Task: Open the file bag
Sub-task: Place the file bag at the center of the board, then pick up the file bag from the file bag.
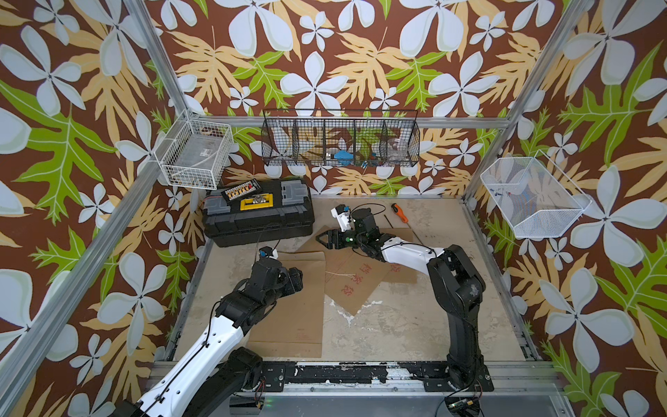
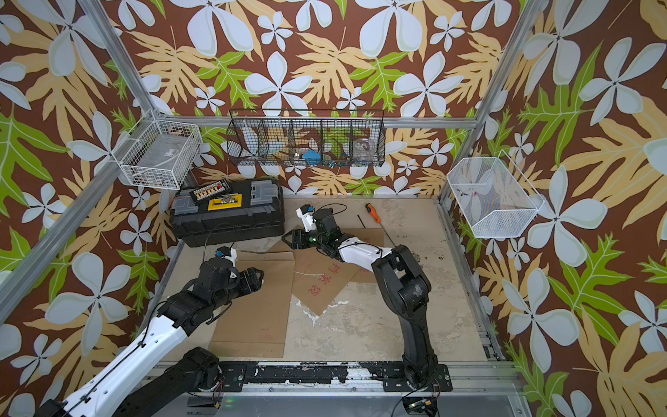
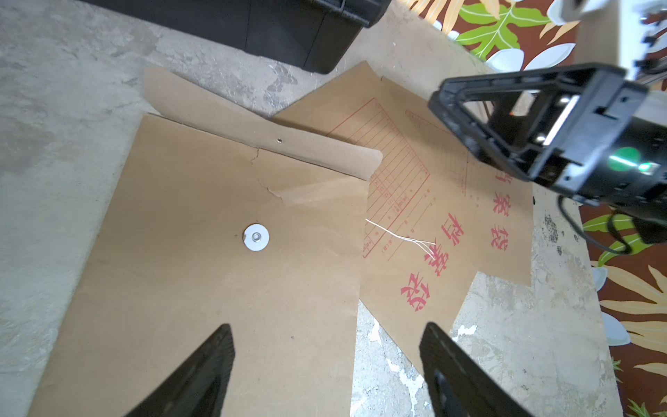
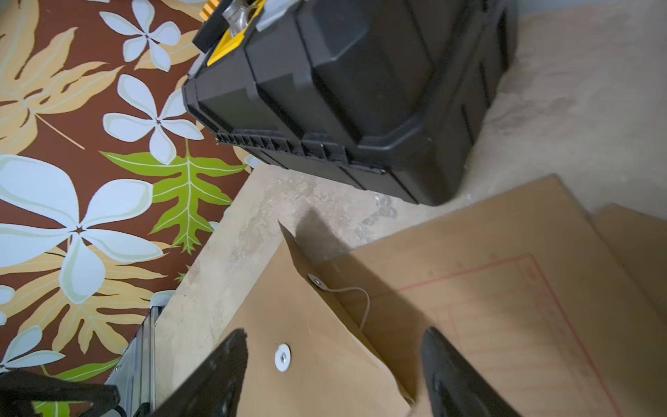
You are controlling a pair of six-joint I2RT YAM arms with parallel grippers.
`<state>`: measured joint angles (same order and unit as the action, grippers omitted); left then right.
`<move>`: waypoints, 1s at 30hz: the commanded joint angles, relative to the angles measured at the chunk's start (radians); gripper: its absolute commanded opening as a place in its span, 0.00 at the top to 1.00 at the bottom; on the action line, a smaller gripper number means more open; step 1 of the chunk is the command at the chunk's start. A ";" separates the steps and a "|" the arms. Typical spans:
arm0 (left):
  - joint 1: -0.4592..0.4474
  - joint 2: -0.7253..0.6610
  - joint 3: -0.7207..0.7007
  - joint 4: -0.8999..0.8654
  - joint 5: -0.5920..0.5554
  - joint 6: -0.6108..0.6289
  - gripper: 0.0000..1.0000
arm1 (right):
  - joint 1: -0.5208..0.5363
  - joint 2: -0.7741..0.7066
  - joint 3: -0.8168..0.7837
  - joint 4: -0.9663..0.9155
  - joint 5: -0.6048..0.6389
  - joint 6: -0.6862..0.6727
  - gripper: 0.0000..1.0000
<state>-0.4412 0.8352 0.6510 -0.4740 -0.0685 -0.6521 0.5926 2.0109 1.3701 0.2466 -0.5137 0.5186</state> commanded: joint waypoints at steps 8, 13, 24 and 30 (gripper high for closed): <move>-0.007 0.218 -0.063 0.297 0.149 -0.045 0.34 | -0.082 -0.369 -0.432 -0.007 0.118 -0.056 0.25; -0.062 0.361 -0.046 0.409 0.148 -0.050 0.42 | -0.163 -0.533 -0.634 -0.003 0.095 0.024 0.28; -0.103 0.660 0.101 0.511 0.169 0.046 0.46 | -0.298 -0.747 -0.954 0.143 0.002 0.266 0.36; -0.103 0.792 0.201 0.489 0.187 0.114 0.46 | -0.308 -0.726 -0.998 0.205 -0.049 0.319 0.36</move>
<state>-0.5442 1.5936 0.8253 0.0113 0.1059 -0.5930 0.2867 1.2766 0.3801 0.3782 -0.5217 0.7864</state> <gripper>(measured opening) 0.544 0.640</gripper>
